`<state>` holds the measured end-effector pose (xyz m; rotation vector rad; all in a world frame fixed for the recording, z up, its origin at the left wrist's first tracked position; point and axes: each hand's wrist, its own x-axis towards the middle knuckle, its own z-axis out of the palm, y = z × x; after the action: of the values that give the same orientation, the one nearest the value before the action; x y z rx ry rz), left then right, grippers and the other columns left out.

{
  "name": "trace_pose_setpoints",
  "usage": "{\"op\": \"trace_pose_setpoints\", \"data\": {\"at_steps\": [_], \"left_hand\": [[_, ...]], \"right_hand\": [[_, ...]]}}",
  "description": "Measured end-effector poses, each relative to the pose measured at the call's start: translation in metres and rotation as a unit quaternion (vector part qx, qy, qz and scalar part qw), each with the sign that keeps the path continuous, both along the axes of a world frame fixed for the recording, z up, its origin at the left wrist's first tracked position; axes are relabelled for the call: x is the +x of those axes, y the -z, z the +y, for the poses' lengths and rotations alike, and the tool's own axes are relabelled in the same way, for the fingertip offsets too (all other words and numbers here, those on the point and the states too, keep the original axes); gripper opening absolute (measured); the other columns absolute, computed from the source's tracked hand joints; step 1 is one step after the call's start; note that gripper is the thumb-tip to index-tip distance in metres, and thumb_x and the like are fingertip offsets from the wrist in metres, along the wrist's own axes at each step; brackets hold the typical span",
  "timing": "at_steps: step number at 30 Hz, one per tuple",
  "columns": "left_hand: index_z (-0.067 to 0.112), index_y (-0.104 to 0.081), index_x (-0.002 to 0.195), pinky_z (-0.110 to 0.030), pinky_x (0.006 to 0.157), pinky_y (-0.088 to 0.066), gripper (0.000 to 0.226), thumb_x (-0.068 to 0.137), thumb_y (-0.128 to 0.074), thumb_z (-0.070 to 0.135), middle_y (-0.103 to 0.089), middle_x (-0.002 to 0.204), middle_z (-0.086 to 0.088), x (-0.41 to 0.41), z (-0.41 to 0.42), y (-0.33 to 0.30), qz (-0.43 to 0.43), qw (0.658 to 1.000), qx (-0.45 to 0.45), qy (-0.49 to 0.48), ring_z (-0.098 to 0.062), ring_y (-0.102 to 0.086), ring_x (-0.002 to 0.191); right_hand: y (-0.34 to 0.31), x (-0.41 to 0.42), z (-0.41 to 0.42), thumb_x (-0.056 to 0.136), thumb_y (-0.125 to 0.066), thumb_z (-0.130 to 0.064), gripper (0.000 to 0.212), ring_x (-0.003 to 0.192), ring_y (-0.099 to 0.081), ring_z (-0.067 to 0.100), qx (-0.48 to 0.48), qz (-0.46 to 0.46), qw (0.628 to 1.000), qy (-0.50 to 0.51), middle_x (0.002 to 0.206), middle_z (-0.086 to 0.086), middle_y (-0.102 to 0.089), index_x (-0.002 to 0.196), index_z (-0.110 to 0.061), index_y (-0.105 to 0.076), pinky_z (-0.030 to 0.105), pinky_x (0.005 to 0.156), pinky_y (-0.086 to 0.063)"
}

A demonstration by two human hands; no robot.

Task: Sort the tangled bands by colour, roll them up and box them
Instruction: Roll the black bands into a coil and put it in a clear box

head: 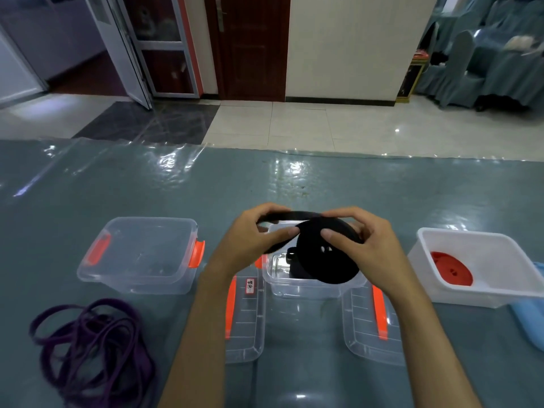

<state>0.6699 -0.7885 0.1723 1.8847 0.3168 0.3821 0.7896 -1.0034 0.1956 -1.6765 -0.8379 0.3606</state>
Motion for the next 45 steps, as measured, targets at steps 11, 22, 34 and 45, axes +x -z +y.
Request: {"op": "trace_pose_setpoints", "data": {"at_steps": [11, 22, 34, 45], "left_hand": [[0.001, -0.073, 0.100, -0.037, 0.086, -0.066, 0.020, 0.089, -0.083, 0.016, -0.081, 0.097, -0.016, -0.009, 0.022, 0.014, -0.072, 0.965, -0.205, -0.147, -0.029, -0.080, 0.094], [0.023, -0.074, 0.093, -0.057, 0.111, -0.051, 0.012, 0.096, -0.066, 0.030, -0.073, 0.116, -0.006, -0.018, 0.013, 0.000, -0.034, 0.918, -0.395, 0.017, -0.022, -0.067, 0.124], [0.040, -0.069, 0.117, -0.021, 0.108, -0.041, 0.027, 0.092, -0.077, 0.044, -0.066, 0.129, 0.024, -0.017, -0.036, -0.039, -0.041, 0.996, 0.054, 0.049, 0.007, -0.058, 0.127], [0.021, -0.073, 0.085, -0.027, 0.089, -0.059, 0.019, 0.085, -0.086, 0.007, -0.081, 0.098, -0.004, -0.022, -0.086, -0.037, -0.149, 0.983, -0.091, 0.057, -0.019, -0.078, 0.098]], "right_hand": [[0.008, 0.006, 0.006, 0.092, -0.080, -0.014, 0.027, 0.079, -0.078, 0.022, 0.046, 0.036, 0.996, 0.070, 0.084, 0.004, -0.080, 0.111, -0.033, -0.077, 0.027, 0.071, -0.063], [0.001, -0.002, -0.009, 0.090, -0.081, -0.011, 0.026, 0.089, -0.078, 0.013, 0.074, 0.033, 0.993, 0.082, 0.096, -0.003, -0.081, 0.109, -0.028, -0.079, 0.020, 0.076, -0.059], [-0.015, -0.022, -0.028, 0.088, -0.082, -0.013, 0.031, 0.104, -0.075, 0.010, 0.029, -0.013, 0.998, -0.056, 0.108, -0.009, -0.080, 0.109, -0.036, -0.081, 0.019, 0.091, -0.056], [-0.014, -0.044, -0.055, 0.090, -0.081, -0.019, 0.028, 0.111, -0.075, 0.013, 0.103, 0.008, 0.994, -0.028, 0.114, -0.006, -0.080, 0.115, -0.031, -0.081, 0.020, 0.093, -0.056]]}}
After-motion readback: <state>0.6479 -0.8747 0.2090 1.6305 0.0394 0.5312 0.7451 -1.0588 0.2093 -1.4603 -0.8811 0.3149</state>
